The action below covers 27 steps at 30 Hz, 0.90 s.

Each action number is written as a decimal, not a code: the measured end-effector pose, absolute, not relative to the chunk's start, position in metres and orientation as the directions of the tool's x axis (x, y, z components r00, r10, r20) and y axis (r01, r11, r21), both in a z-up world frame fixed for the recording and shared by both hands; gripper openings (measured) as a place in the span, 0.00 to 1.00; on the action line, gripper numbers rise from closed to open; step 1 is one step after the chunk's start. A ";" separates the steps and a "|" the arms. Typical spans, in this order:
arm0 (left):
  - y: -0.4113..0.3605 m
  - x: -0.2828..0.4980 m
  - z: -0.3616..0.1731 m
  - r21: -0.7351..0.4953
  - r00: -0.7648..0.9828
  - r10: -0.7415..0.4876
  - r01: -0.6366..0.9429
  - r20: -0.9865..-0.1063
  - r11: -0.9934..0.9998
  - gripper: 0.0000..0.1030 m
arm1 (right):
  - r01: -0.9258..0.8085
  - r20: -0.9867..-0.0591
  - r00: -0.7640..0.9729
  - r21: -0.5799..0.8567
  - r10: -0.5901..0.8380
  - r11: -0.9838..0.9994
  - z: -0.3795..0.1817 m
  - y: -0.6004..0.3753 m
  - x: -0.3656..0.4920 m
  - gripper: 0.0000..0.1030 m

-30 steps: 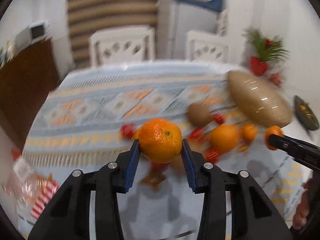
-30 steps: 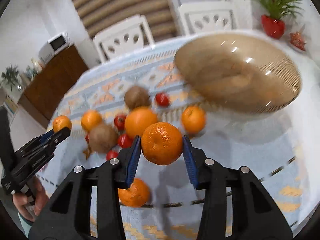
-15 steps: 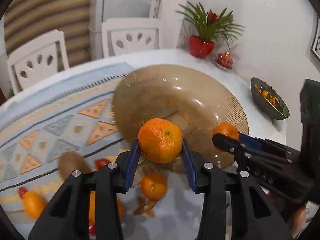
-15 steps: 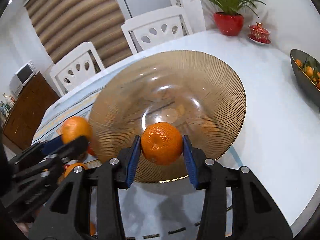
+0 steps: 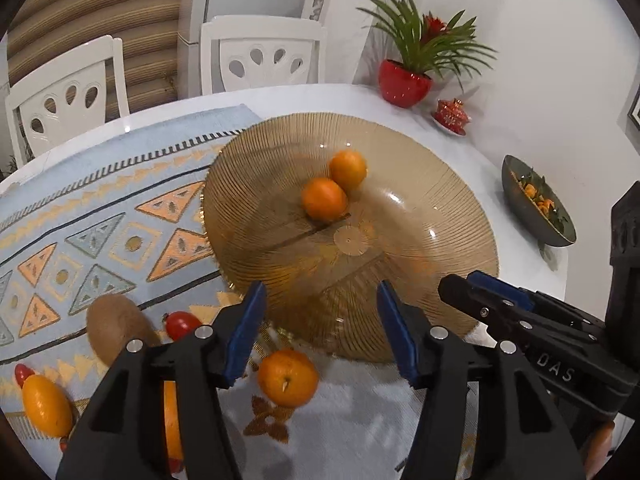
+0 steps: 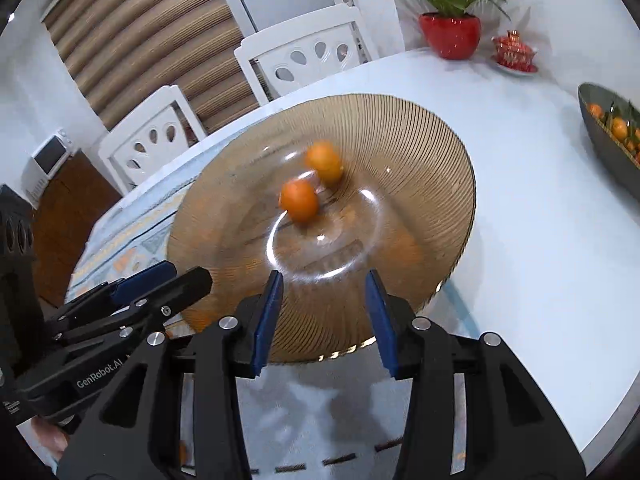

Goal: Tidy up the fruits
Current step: 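Carry both mandarins over the amber glass bowl and open both grippers, then move both grippers back toward the remaining mandarins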

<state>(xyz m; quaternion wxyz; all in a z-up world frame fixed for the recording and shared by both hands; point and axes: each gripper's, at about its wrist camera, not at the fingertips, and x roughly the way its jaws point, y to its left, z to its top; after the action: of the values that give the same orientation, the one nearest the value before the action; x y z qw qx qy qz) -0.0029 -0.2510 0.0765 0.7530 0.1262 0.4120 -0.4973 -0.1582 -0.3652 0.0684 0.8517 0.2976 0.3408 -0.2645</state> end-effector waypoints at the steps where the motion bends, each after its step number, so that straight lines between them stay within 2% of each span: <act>1: -0.245 -0.005 0.079 -0.218 0.171 -0.649 0.853 -0.741 0.474 0.55 | 0.654 -0.736 0.629 0.327 -0.250 0.683 0.069 -0.363 -0.162 0.43; 5: -0.208 -0.011 0.094 -0.217 0.201 -0.677 0.850 -0.708 0.479 0.56 | 0.629 -0.716 0.656 0.345 -0.237 0.697 0.077 -0.347 -0.173 0.44; 11: -0.133 -0.012 0.111 -0.248 0.271 -0.708 0.806 -0.652 0.537 0.70 | 0.542 -0.681 0.707 0.350 -0.190 0.764 0.091 -0.302 -0.174 0.49; 13: -0.108 -0.013 0.112 -0.236 0.317 -0.699 0.785 -0.642 0.573 0.81 | 0.522 -0.682 0.710 0.341 -0.177 0.782 0.092 -0.289 -0.168 0.49; 14: -0.099 -0.015 0.112 -0.230 0.336 -0.694 0.776 -0.636 0.587 0.83 | 0.515 -0.683 0.710 0.339 -0.170 0.788 0.092 -0.283 -0.167 0.49; 20: -0.053 -0.024 0.098 -0.228 0.368 -0.681 0.752 -0.633 0.619 0.85 | 0.483 -0.698 0.700 0.306 -0.152 0.820 0.081 -0.256 -0.151 0.54; 27: -0.045 -0.035 0.048 -0.236 0.308 -0.663 0.766 -0.682 0.598 0.87 | 0.493 -0.723 0.669 0.258 -0.172 0.831 0.051 -0.245 -0.135 0.55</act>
<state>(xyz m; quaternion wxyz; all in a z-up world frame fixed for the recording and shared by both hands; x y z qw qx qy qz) -0.0351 -0.0447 0.0478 0.8060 0.0665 0.3866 -0.4433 -0.1347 -0.2449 0.0514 0.8861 0.2221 0.3609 -0.1875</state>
